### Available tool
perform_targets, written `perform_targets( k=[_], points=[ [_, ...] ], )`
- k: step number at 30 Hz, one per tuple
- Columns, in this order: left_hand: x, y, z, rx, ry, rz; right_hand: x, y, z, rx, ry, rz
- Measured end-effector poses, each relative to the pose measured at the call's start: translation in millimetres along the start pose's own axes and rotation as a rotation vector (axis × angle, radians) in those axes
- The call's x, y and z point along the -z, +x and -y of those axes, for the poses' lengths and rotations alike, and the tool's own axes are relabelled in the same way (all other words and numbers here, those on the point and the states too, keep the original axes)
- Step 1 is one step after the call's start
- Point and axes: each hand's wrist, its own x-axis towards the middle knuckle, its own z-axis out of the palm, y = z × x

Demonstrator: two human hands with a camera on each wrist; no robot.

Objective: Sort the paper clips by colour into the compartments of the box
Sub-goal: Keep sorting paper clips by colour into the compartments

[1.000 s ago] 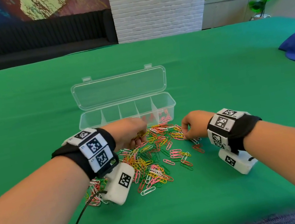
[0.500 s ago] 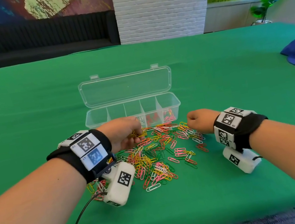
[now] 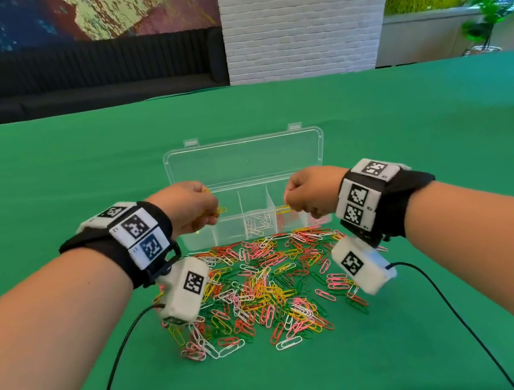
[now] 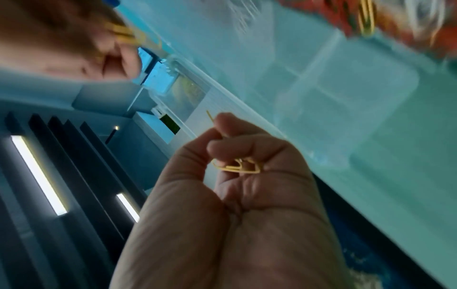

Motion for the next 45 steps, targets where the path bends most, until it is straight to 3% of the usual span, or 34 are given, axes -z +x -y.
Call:
perform_targets(
  k=[6,10,15,21,24,27,31,40,45],
  points=[
    [3,24,-17,-0.041,0.252,-0.052,-9,42,51,-0.006,-0.035,0.018],
    [-2,35,-23,-0.053,0.536,-0.047,-15,59,72,-0.019,-0.115,0.016],
    [-3,37,-30,-0.064,0.803,-0.039,-14,68,78,0.037,0.213,0.089],
    [1,37,-24,-0.115,0.754,-0.035,-20,73,74,-0.092,0.408,0.168],
    [4,32,-19,-0.149,0.698,-0.053,-15,57,64,-0.079,0.486,0.165],
    [3,10,-18,-0.244,0.644,-0.033,-7,36,45,0.022,0.426,0.112],
    [-5,-20,-8,-0.366,0.759,0.042,1,3,3,0.155,0.162,0.057],
    [-50,-55,20,-0.403,0.941,0.239,3,-54,-75,0.119,-0.270,0.077],
    [-81,-57,12,-0.460,1.025,0.303,-6,-60,-88,0.126,-0.411,0.123]
  ],
)
